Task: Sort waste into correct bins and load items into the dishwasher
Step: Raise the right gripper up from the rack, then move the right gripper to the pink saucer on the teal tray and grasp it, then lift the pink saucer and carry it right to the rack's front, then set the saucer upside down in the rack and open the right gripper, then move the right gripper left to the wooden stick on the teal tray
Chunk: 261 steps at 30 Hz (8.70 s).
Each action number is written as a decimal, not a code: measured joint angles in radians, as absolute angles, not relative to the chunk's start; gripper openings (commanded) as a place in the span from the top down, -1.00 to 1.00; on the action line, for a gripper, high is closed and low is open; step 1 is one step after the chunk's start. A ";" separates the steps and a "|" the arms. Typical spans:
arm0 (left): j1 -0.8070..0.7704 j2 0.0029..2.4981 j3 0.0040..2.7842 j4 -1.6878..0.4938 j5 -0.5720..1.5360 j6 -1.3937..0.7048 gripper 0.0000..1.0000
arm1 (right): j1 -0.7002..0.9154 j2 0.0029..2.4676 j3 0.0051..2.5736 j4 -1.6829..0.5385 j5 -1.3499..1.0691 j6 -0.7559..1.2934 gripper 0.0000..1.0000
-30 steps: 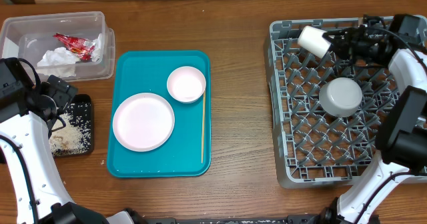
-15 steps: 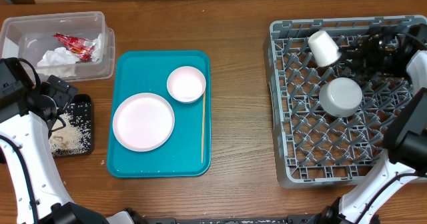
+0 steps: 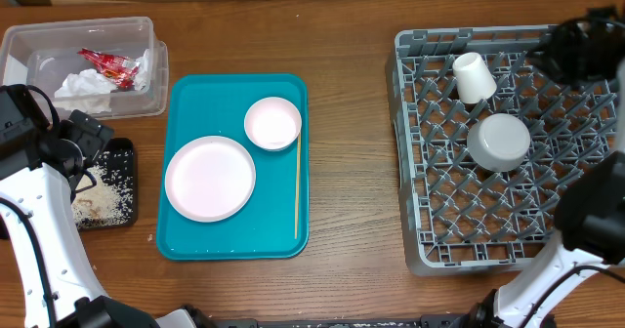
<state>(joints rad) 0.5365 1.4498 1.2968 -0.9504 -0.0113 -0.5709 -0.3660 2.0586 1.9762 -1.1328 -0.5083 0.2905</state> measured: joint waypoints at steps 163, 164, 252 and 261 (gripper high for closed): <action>0.537 1.450 1.296 -0.950 -0.011 -0.571 -1.00 | -0.148 1.474 1.646 -1.374 -0.202 0.219 0.92; 0.537 1.450 1.297 -0.950 -0.010 -0.571 -1.00 | -0.163 1.464 1.591 -1.348 -0.263 0.197 0.92; 0.537 1.450 1.296 -0.950 -0.011 -0.571 -1.00 | -0.579 1.216 0.965 -1.065 -0.384 0.216 0.92; 0.537 1.450 1.297 -0.950 -0.011 -0.571 -0.99 | -0.490 1.284 0.965 -1.103 -0.213 0.348 0.92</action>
